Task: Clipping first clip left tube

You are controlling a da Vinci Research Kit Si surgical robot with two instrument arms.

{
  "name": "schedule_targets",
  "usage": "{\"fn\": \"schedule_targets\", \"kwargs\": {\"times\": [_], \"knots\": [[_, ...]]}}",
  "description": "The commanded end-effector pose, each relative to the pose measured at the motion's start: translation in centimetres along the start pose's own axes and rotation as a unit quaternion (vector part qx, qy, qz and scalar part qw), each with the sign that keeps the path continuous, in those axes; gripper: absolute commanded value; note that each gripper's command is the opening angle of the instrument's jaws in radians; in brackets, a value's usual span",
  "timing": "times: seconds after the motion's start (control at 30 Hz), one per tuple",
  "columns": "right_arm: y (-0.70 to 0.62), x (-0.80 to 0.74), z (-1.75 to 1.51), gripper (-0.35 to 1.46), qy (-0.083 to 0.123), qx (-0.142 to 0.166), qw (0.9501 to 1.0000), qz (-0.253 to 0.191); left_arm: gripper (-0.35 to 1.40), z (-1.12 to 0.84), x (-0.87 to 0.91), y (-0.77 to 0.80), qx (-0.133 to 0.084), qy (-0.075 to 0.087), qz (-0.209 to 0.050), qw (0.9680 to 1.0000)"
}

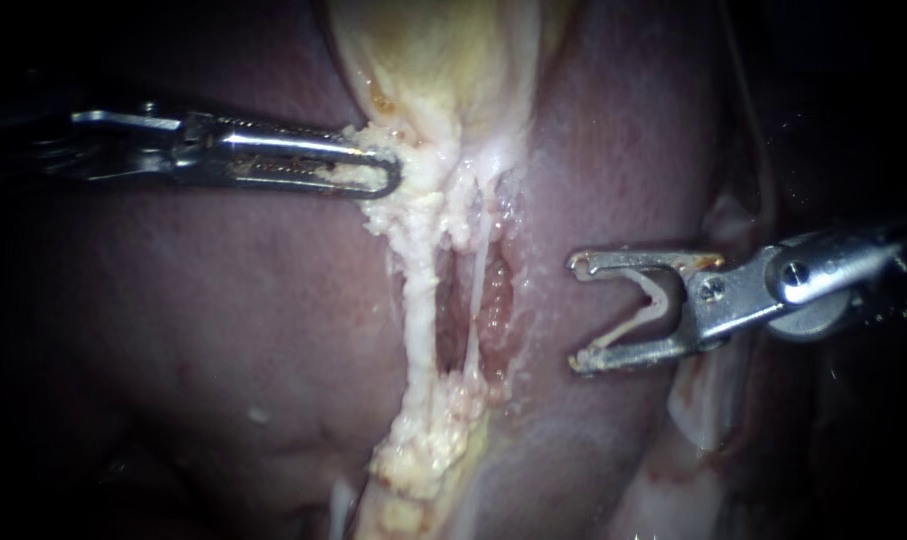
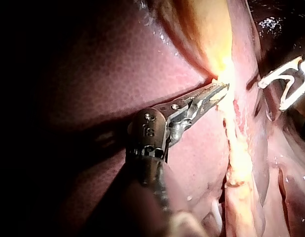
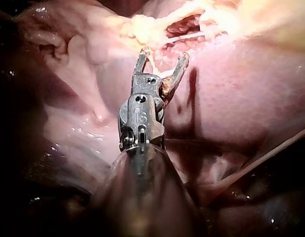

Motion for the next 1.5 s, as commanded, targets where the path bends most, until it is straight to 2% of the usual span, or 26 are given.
{"fn": "schedule_targets", "kwargs": {"times": [0.03,0.13,0.23,0.37,0.57,0.67,0.77,1.03,1.3,1.43,1.5], "knots": [[0.0,0.0,0.0,0.5,0.0,0.0,1.0,0.0,-0.35,-0.07,0.04,0.02,-0.003,0.0,-0.002,1.0],[0.0,0.0,0.0,0.5,0.0,0.001,1.0,0.0,-0.35,-0.31,0.21,0.09,0.0,0.001,-0.007,1.0],[-0.02,0.02,0.0,0.5,0.002,0.003,1.0,0.0,-0.35,-0.6,0.39,0.2,0.001,0.012,-0.014,0.9998],[-0.04,0.08,0.04,0.5,0.013,0.008,0.9999,0.002,-0.35,-0.81,0.51,0.32,0.004,0.019,-0.01,0.9998],[-0.08,0.23,0.32,0.5,0.035,0.022,0.999,0.014,-0.35,-0.77,0.47,0.31,0.006,0.02,-0.009,0.9997],[-0.08,0.27,0.51,0.5,0.045,0.04,0.9979,0.024,-0.35,-0.76,0.46,0.3,0.006,0.02,-0.009,0.9997],[-0.06,0.29,0.73,0.5,0.045,0.042,0.9976,0.032,-0.35,-0.76,0.46,0.3,0.006,0.02,-0.009,0.9997],[0.04,0.22,1.24,0.5,0.042,0.04,0.9975,0.041,-0.35,-0.75,0.46,0.29,0.006,0.02,-0.009,0.9998],[0.07,0.15,1.51,0.5,0.045,0.04,0.997,0.049,-0.35,-0.75,0.46,0.29,0.006,0.02,-0.009,0.9997],[0.03,0.16,1.61,0.5,0.082,0.085,0.991,0.064,-0.35,-0.75,0.46,0.29,0.006,0.02,-0.009,0.9997],[0.01,0.17,1.65,0.49,0.09,0.099,0.9887,0.068,-0.35,-0.75,0.46,0.29,0.006,0.02,-0.009,0.9997]]}}
